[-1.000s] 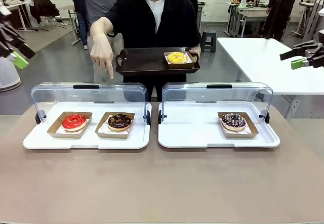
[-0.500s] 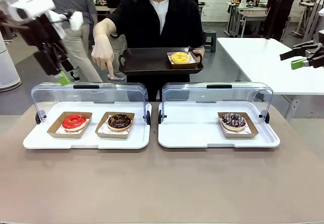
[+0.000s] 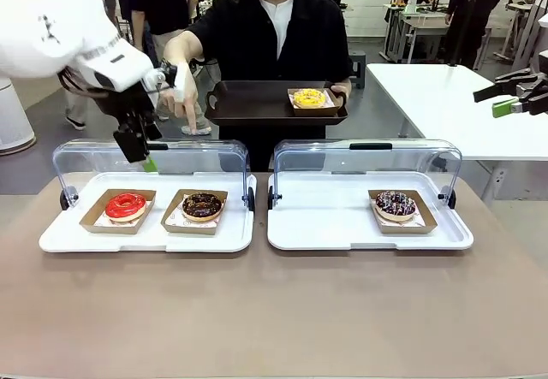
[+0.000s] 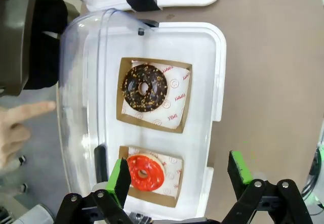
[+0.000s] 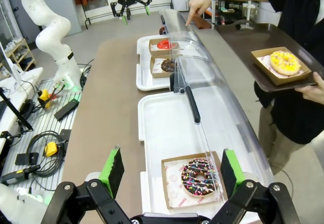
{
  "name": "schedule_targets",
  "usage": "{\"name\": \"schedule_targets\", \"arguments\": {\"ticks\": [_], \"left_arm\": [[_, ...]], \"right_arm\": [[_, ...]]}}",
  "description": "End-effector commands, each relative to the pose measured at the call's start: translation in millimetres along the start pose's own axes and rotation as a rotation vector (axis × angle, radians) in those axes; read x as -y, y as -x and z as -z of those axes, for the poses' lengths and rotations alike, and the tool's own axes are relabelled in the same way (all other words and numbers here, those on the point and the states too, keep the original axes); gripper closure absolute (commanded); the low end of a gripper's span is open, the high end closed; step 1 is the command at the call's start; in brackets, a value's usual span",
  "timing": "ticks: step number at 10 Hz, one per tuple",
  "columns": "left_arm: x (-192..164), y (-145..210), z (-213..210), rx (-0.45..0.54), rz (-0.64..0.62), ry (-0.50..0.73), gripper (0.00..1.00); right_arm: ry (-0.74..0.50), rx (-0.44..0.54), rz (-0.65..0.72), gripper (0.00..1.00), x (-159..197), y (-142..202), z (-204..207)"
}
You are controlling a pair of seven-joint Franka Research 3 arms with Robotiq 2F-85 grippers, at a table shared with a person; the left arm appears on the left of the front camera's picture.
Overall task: Provide the desired donut to the person.
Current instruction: Pick up and lift the Paper togo box containing the Donut pointed at by the person.
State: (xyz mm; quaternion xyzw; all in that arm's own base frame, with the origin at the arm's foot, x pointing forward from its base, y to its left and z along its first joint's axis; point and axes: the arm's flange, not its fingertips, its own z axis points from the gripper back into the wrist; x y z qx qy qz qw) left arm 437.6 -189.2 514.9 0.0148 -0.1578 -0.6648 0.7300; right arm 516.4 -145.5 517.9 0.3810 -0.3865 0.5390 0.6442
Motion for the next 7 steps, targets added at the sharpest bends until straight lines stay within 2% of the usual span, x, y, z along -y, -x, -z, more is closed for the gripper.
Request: {"name": "schedule_targets", "arguments": {"ticks": [1,3,4,5,7], "left_arm": [[14,0,14,0.000,0.049,-0.049,0.00],[19,-1,19,0.017,0.075,-0.061,0.00],[17,5,10,0.065,0.054,-0.009,0.00],[17,-9,21,0.013,0.052,-0.039,0.00],[17,-9,21,0.013,0.052,-0.039,0.00]], "right_arm": [[0.003,-0.001,0.007,0.00,0,0,1],[0.003,-0.001,0.007,0.00,0,0,1],[0.003,-0.001,0.007,0.00,0,0,1],[0.003,-0.001,0.007,0.00,0,0,1],[0.003,-0.001,0.007,0.00,0,0,1]]}}
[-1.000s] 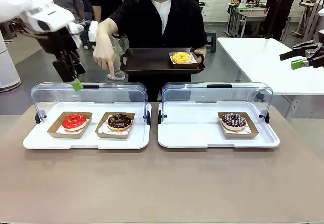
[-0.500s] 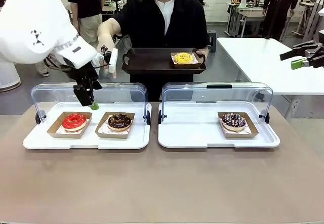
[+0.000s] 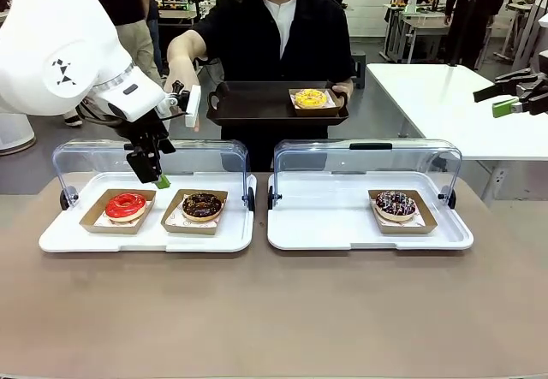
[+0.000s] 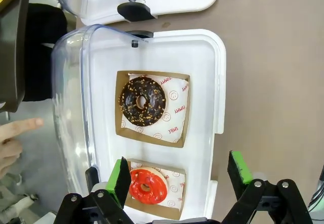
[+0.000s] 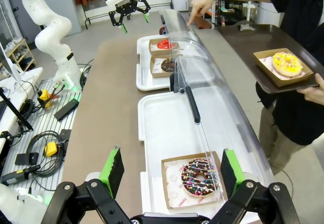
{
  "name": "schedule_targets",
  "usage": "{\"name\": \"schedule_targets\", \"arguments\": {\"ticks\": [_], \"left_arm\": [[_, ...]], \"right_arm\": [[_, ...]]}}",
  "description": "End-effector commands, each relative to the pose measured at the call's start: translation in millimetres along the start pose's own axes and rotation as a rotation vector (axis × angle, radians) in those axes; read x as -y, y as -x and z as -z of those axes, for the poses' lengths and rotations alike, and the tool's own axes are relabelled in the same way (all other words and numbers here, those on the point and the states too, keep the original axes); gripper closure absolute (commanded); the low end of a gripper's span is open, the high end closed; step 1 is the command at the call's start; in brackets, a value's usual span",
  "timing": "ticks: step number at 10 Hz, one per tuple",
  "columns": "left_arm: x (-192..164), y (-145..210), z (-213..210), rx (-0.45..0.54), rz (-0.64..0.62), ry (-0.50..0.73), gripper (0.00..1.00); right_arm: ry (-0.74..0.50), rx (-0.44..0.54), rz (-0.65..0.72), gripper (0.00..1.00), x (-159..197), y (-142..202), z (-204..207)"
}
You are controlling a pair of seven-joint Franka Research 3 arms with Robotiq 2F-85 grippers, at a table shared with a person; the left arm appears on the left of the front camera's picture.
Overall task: Provide the desired donut to the person.
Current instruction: Pick up and lift the Paper togo box containing the Donut pointed at by the person.
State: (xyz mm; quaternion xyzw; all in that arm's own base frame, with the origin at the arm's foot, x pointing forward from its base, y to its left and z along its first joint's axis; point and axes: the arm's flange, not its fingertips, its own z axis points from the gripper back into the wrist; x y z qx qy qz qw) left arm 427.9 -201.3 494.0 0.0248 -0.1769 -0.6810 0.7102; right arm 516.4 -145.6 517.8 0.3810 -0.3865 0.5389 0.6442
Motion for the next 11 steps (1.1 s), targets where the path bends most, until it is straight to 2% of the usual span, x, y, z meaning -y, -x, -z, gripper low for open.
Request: {"name": "schedule_targets", "arguments": {"ticks": [1,5,6,8,11], "left_arm": [[1,-2,1,-0.008,0.000,-0.003,0.00],[0,-1,0,0.000,0.002,0.001,0.00],[-8,6,18,0.015,0.070,0.088,0.00],[-20,13,41,0.038,0.121,0.189,0.00],[-27,17,75,-0.008,0.164,0.233,0.00]], "right_arm": [[0.003,-0.001,0.007,0.00,0,0,1],[0.003,-0.001,0.007,0.00,0,0,1],[0.003,-0.001,0.007,0.00,0,0,1],[0.003,-0.001,0.007,0.00,0,0,1],[0.003,-0.001,0.007,0.00,0,0,1]]}}
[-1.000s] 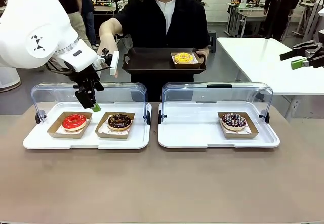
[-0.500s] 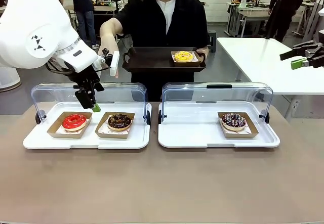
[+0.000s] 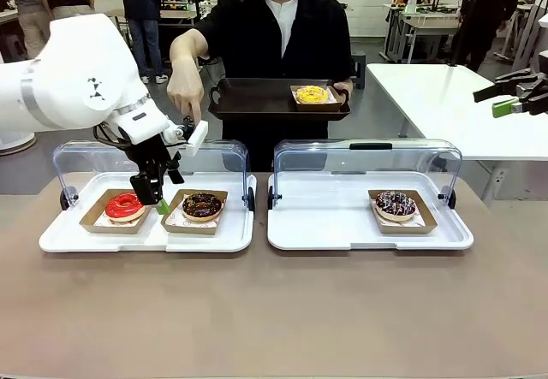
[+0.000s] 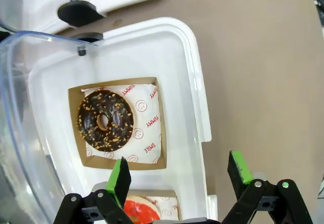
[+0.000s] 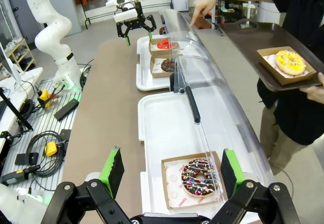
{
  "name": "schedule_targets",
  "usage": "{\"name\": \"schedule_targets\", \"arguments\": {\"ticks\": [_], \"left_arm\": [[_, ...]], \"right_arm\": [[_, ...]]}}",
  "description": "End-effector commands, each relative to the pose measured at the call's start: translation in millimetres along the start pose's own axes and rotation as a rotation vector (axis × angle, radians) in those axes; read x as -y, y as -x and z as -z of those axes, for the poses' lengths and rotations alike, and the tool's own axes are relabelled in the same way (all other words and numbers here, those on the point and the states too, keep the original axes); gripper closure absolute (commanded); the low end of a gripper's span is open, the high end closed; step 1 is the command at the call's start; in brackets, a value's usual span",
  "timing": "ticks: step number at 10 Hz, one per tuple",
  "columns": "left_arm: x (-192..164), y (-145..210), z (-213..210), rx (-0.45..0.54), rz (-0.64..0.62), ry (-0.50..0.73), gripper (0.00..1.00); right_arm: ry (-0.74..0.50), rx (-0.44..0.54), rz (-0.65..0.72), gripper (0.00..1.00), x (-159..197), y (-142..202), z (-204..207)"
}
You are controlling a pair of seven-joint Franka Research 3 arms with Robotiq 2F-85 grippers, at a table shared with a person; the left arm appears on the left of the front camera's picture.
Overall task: Provide the desired donut to the person.
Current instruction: Pick up and lift the Paper togo box containing the Donut pointed at by the person.
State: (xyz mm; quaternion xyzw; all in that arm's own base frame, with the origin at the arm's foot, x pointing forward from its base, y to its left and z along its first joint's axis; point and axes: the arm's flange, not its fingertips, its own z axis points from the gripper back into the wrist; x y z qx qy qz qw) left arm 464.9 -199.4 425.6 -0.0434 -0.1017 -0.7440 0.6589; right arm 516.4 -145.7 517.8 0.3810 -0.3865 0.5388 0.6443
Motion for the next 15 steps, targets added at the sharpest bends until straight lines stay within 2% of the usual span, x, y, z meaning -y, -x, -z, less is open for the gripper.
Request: {"name": "schedule_targets", "arguments": {"ticks": [1,3,7,13,15], "left_arm": [[-20,4,12,-0.034,0.026,0.037,0.00],[-31,4,32,-0.080,0.032,0.057,0.00],[-30,-1,65,-0.193,0.026,0.045,0.00],[-19,3,79,-0.250,-0.024,0.033,0.00],[-22,10,83,-0.237,-0.040,0.025,0.00]], "right_arm": [[0.003,-0.001,0.007,0.00,0,0,1],[0.003,-0.001,0.007,0.00,0,0,1],[0.003,-0.001,0.007,0.00,0,0,1],[0.003,-0.001,0.007,0.00,0,0,1],[0.003,-0.001,0.007,0.00,0,0,1]]}}
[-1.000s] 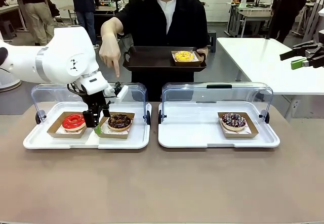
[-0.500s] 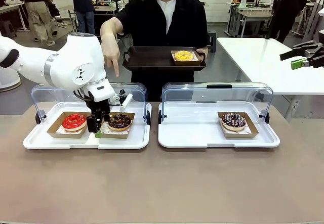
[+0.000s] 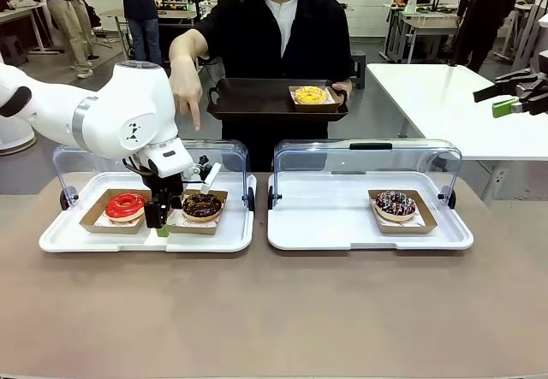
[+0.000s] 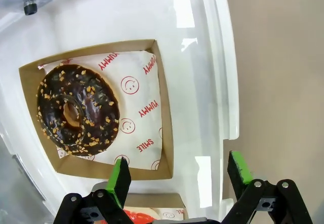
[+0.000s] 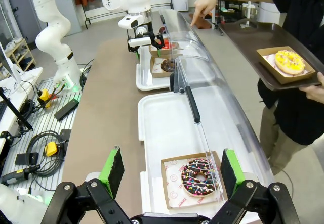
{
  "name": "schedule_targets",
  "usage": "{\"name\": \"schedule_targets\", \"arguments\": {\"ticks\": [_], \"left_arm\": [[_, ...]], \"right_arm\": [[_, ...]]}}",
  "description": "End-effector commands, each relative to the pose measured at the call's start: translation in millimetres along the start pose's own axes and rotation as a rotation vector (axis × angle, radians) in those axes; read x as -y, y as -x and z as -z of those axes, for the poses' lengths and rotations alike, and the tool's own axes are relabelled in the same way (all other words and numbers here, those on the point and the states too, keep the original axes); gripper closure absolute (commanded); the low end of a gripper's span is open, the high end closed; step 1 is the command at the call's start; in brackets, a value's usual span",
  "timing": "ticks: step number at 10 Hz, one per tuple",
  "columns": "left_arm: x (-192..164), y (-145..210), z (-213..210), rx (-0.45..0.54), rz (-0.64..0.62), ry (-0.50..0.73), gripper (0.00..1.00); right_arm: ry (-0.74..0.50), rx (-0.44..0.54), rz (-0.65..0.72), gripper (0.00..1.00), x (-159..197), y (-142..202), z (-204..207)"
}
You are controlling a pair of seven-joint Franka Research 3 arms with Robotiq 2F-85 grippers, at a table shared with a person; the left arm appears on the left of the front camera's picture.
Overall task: Provide the desired donut to the person.
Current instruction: Pick up and lift the Paper togo box containing the Donut pointed at by the person.
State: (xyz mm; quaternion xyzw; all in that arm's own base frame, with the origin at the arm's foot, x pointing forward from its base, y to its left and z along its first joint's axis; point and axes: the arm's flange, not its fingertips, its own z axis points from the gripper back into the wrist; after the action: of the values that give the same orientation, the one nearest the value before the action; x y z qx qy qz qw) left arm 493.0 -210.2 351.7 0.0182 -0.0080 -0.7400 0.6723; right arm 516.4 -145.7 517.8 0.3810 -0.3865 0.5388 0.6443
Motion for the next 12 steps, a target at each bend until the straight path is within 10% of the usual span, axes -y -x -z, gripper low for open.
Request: {"name": "schedule_targets", "arguments": {"ticks": [1,8,9,10,11,12], "left_arm": [[-3,2,9,-0.004,-0.024,-0.039,0.00],[-13,4,28,-0.023,-0.047,-0.017,0.00],[-14,4,30,-0.019,-0.040,-0.020,0.47],[-14,4,30,-0.021,-0.042,-0.021,0.54],[-14,5,29,-0.021,-0.043,-0.023,1.00],[-14,7,28,-0.020,-0.045,-0.025,1.00]], "right_arm": [[0.003,-0.001,0.007,0.00,0,0,1],[0.003,-0.001,0.007,0.00,0,0,1],[0.003,-0.001,0.007,0.00,0,0,1],[0.003,-0.001,0.007,0.00,0,0,1],[0.003,-0.001,0.007,0.00,0,0,1],[0.003,-0.001,0.007,0.00,0,0,1]]}}
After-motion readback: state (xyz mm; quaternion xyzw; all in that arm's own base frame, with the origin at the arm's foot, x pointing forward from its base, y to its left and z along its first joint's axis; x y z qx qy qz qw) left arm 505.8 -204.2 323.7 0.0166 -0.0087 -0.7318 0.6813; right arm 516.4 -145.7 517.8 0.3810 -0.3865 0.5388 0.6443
